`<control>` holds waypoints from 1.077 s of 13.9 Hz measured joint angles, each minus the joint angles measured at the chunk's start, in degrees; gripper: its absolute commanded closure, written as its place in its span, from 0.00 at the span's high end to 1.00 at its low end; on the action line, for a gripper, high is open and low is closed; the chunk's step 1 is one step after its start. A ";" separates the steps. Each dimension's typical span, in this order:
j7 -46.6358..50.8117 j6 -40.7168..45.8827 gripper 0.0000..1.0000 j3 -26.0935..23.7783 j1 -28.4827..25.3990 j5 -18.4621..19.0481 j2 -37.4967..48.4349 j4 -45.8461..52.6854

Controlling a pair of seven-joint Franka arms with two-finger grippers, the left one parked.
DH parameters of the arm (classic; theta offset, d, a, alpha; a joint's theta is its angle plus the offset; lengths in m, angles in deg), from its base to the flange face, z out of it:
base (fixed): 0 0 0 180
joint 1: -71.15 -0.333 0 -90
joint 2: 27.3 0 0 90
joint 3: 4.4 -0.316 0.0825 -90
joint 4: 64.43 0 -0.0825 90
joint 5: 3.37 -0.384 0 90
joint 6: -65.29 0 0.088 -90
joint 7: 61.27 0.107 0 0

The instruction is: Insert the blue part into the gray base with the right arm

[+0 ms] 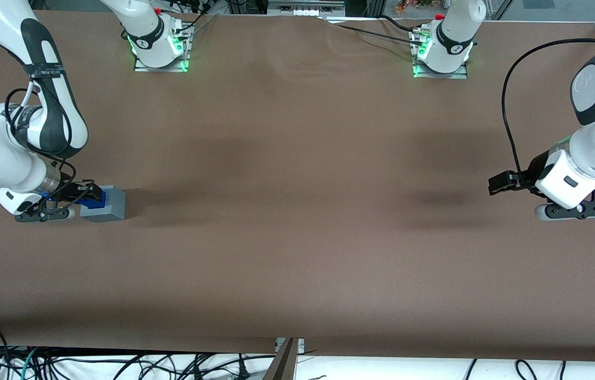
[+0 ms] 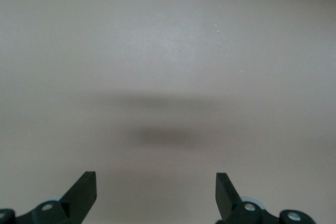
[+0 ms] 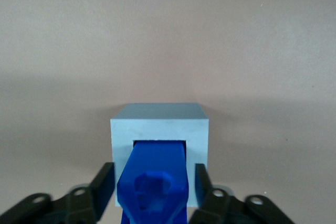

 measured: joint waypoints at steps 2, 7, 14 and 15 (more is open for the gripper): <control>0.00 0.84 0.99 -0.01 -0.04 0.00 0.38 0.92; 0.00 8.40 0.99 -0.77 -0.13 -0.01 5.48 1.98; 2.60 19.39 0.99 -4.39 -0.28 -0.02 17.15 1.97; 3.38 20.88 0.99 -5.21 -0.29 -0.02 18.76 1.95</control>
